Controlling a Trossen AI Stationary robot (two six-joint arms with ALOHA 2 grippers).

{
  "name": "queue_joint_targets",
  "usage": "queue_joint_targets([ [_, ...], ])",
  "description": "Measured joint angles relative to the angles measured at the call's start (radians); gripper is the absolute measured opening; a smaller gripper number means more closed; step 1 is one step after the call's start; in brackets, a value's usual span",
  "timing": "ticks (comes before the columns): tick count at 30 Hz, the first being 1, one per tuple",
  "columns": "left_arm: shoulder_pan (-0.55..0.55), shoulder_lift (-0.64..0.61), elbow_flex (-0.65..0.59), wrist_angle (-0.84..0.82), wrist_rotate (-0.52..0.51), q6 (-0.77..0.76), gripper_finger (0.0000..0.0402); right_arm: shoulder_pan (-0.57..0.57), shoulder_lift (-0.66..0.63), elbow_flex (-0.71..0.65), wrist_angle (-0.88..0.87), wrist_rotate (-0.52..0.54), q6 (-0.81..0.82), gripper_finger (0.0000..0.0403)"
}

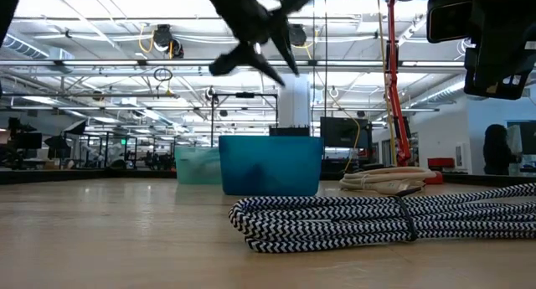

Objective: Pick & Place USB Port
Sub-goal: Put the brown hdmi cable into the green bin

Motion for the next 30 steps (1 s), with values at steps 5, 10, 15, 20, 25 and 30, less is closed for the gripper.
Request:
queue_joint_targets([
  [5,-0.047,-0.087,0.0,-0.002,0.015,0.043,0.0117,-0.027,0.0,0.0,0.001,0.038,0.0,0.009],
  [10,-0.12,-0.134,0.0,-0.028,-0.009,0.077,0.0117,-0.095,0.0,0.0,-0.001,0.048,-0.042,0.0102],
  [15,-0.183,-0.143,0.0,-0.076,-0.011,0.101,0.0117,-0.228,0.0,-0.001,-0.012,0.077,-0.079,0.0127],
  [20,-0.235,-0.143,0.0,-0.161,-0.006,0.127,0.0117,-0.405,0.003,-0.001,-0.015,0.077,-0.12,0.0152],
  [25,-0.266,-0.143,0.0,-0.221,-0.004,0.189,0.0117,-0.556,0.018,-0.001,-0.09,0.076,-0.18,0.0178],
  [30,-0.273,-0.143,0.0,-0.262,-0.003,0.223,0.0117,-0.628,0.069,-0.002,-0.231,0.046,-0.187,0.0205],
])
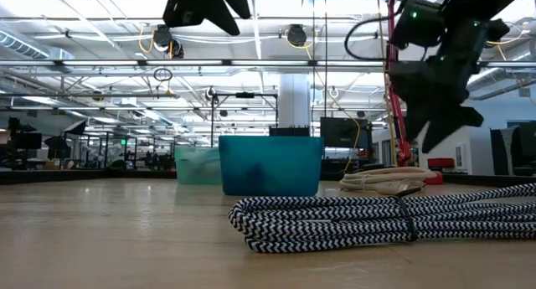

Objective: Pick & Place USB Port
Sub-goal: Put the brown hdmi cable into the green bin

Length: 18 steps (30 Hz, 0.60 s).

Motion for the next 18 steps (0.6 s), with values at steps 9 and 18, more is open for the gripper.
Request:
queue_joint_targets([
  [9,-0.007,0.0,0.0,-0.013,0.0,0.015,0.0117,0.032,0.179,0.0,0.045,-0.005,0.061,0.0262],
  [18,-0.027,0.0,0.0,-0.016,0.0,0.0,0.0117,0.081,0.369,0.006,0.131,0.023,0.056,0.0287],
])
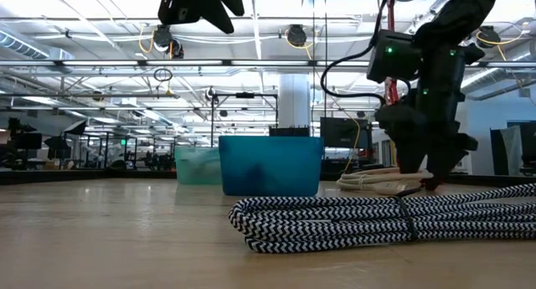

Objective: Pick & Place USB Port
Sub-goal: Put the brown hdmi cable into the green bin

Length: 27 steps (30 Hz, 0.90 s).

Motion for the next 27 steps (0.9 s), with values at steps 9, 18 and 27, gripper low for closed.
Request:
queue_joint_targets([
  [9,-0.027,0.0,0.0,-0.006,-0.005,-0.011,0.0117,0.031,-0.011,-0.003,-0.017,0.144,0.102,0.0249],
  [18,-0.032,0.0,0.0,-0.01,-0.03,-0.01,0.0117,0.037,-0.011,-0.005,-0.031,0.142,0.13,0.0099],
  [27,-0.031,0.0,0.0,-0.016,-0.045,-0.002,0.0117,0.074,-0.053,-0.009,0.045,0.056,0.139,0.0016],
])
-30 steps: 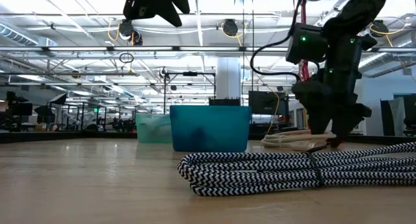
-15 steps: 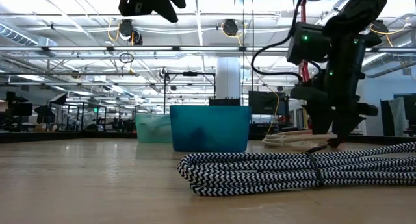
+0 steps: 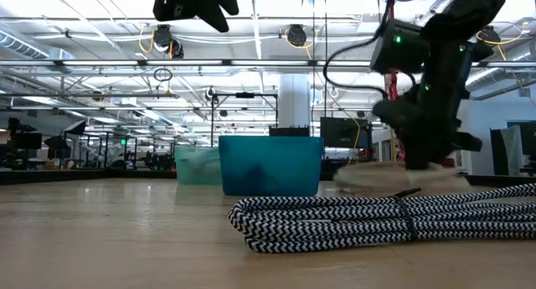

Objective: Pick & Place USB Port
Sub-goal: Put the brown hdmi cable into the green bin

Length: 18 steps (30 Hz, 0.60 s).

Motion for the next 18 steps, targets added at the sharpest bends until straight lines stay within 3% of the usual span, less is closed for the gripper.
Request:
queue_joint_targets([
  [11,0.0,0.0,-0.001,-0.036,-0.004,-0.018,0.0117,0.003,-0.153,0.155,-0.065,0.059,-0.017,0.0009],
  [18,0.0,0.0,-0.001,-0.041,-0.006,-0.023,0.0117,-0.014,-0.168,0.301,-0.068,0.137,-0.08,0.0009],
])
